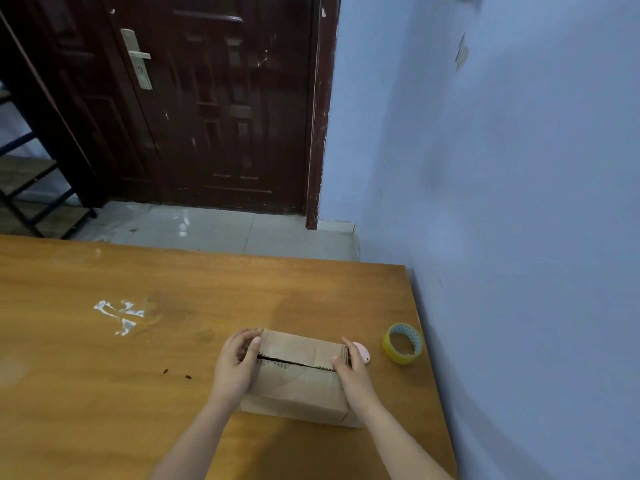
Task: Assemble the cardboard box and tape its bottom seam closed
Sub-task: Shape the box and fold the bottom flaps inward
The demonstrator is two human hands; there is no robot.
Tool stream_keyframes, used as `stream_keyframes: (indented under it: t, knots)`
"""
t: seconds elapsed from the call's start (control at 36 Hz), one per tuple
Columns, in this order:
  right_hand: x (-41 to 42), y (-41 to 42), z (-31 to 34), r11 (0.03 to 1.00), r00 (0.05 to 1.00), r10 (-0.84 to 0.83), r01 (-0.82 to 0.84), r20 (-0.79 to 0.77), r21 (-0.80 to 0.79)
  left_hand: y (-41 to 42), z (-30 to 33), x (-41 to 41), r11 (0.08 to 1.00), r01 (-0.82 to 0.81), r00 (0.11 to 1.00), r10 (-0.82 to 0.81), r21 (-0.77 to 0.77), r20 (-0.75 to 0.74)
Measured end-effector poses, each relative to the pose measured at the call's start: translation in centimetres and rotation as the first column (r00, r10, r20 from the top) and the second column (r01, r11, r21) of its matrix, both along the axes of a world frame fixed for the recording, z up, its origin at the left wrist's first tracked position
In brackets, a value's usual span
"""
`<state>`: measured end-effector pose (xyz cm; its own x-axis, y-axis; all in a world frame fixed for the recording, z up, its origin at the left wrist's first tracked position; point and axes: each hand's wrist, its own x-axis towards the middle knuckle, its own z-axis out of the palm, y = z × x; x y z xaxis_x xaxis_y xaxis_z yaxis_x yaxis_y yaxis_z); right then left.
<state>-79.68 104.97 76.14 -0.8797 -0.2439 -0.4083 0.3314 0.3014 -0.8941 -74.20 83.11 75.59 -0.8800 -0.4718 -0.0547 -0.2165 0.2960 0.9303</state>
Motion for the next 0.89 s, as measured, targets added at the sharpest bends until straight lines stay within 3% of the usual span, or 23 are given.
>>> stream_keyframes:
  t: [0.22, 0.44, 0.61, 0.72, 0.89]
  knots:
    - [0.1, -0.8, -1.6, 0.994, 0.998, 0.029, -0.023, -0.059, 0.103, -0.1, -2.0, 1.0, 0.984, 0.044, 0.993, -0.024, -0.173, 0.113]
    - [-1.9, -1.2, -1.3, 0.998, 0.999, -0.019, 0.022, -0.051, 0.051, 0.2, -1.9, -0.8, 0.965, 0.052, 0.99, -0.017, -0.255, 0.137]
    - [-2.2, -2.2, -1.8, 0.991, 0.991, 0.048, -0.032, -0.124, 0.132, 0.2, -1.3, -1.1, 0.932, 0.139, 0.979, -0.078, -0.334, 0.188]
    - [-2.2, -2.3, -2.4, 0.964, 0.974, 0.115, -0.061, -0.197, 0.261, 0.4, -1.2, -1.7, 0.727, 0.284, 0.941, -0.087, -0.625, 0.327]
    - [-2.7, -2.5, -2.7, 0.93, 0.962, 0.148, -0.057, -0.23, 0.362, 1.6, -0.6, -3.1, 0.48, 0.444, 0.858, 0.017, -0.757, 0.514]
